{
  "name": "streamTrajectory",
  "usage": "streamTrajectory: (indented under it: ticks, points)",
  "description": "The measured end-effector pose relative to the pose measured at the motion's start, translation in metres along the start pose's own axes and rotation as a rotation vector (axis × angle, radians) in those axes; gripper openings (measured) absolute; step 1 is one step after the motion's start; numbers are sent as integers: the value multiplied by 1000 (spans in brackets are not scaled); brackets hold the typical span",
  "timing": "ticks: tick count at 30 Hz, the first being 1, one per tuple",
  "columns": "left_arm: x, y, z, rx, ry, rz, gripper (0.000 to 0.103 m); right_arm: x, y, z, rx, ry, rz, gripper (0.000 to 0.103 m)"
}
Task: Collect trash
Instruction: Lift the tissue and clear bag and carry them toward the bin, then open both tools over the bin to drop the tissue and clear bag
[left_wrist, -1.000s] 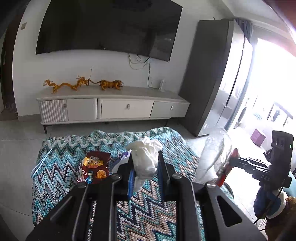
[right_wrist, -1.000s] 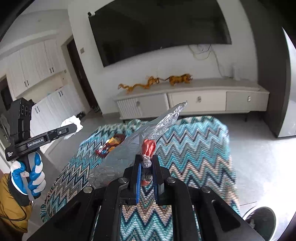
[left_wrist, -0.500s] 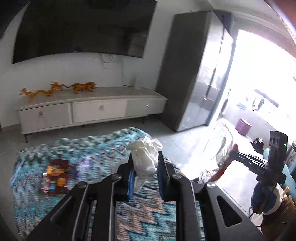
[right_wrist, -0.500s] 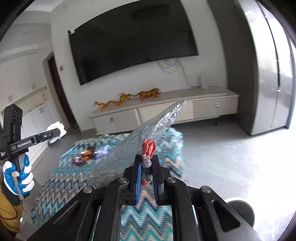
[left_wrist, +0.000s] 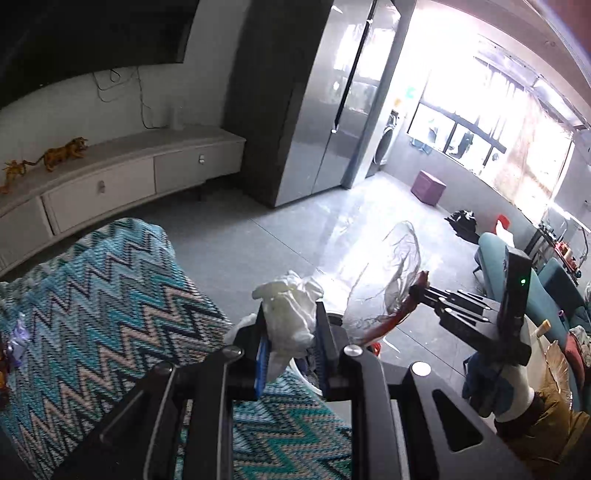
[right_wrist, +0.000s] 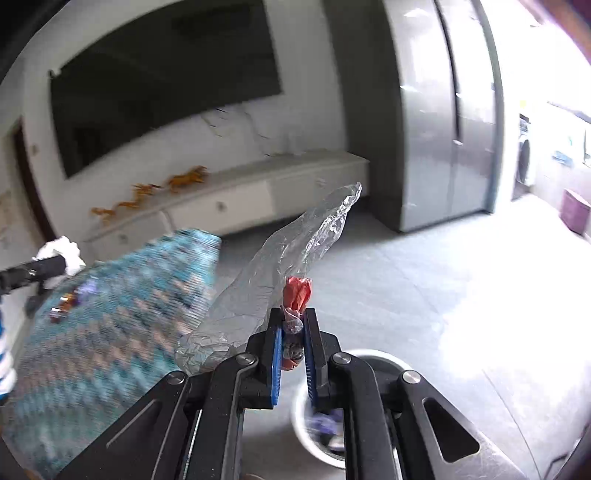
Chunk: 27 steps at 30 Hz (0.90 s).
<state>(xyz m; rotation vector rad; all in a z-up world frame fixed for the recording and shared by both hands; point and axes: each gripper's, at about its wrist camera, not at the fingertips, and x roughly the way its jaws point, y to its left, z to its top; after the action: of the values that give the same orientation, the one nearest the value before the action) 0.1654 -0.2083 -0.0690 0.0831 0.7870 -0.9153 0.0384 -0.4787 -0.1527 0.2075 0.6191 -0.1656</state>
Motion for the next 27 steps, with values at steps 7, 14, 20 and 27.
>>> streamTrajectory:
  ticks: [7,14,20,27]
  points:
    - [83,-49,3,-13,131,-72,20,41,-50,-36,27,102,-134,10]
    - [162,-70,-2,-66,236,-83,22,77,-84,-65,63,182,-176,11]
    - [205,-77,-7,-113,290,-118,31,103,-105,-83,118,233,-164,11]
    - [219,-68,-9,-162,303,-137,58,118,-121,-94,186,269,-152,38]
